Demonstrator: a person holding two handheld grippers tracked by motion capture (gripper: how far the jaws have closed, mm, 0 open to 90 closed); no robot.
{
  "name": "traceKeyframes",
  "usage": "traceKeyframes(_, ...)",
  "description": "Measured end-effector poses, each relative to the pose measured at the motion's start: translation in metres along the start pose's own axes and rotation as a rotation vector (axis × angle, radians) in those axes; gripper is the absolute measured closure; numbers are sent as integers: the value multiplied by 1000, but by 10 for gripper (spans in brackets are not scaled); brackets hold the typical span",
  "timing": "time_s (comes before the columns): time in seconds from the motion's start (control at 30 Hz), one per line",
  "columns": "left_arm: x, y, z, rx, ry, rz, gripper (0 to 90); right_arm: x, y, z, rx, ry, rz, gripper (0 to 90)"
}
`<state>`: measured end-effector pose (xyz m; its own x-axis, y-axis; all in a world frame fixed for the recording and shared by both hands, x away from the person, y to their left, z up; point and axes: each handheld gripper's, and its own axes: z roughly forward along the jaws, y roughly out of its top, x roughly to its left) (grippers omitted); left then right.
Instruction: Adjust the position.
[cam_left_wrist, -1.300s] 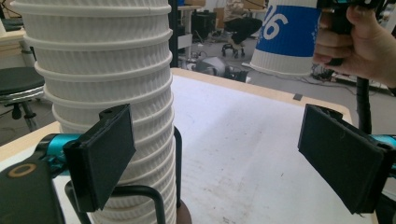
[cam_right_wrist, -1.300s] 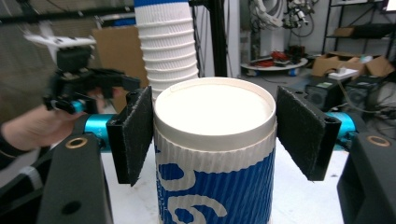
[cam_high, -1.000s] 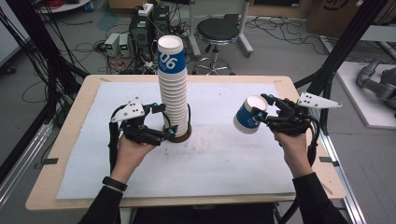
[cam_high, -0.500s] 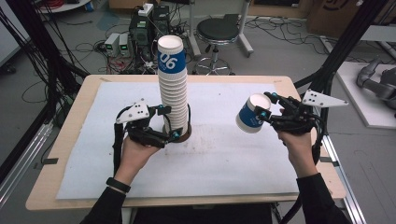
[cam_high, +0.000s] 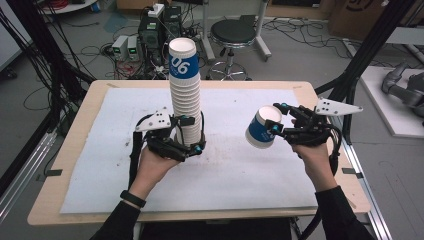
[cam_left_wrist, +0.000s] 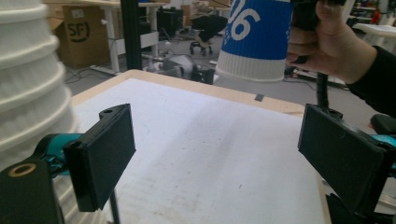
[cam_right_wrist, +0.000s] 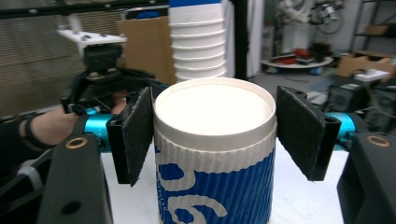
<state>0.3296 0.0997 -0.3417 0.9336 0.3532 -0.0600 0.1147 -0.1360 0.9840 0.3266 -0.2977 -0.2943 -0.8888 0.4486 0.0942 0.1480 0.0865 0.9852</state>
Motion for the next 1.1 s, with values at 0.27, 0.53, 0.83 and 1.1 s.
traceKeyframes(0.27, -12, -1, 26, 43, -97, -6, 109, 6, -6, 10, 30, 75, 15, 312)
traceKeyframes(0.53, -26, -5, 48, 68, -179, -2, 115, 17, -8, 20, 41, 142, 7, 312)
traceKeyframes(0.83, -32, -7, 61, 74, -206, -2, 115, 28, -11, 36, 82, 193, -9, 312)
traceKeyframes(1.1, -35, -11, 73, 97, -220, 6, 115, 34, -13, 45, 91, 226, -6, 313)
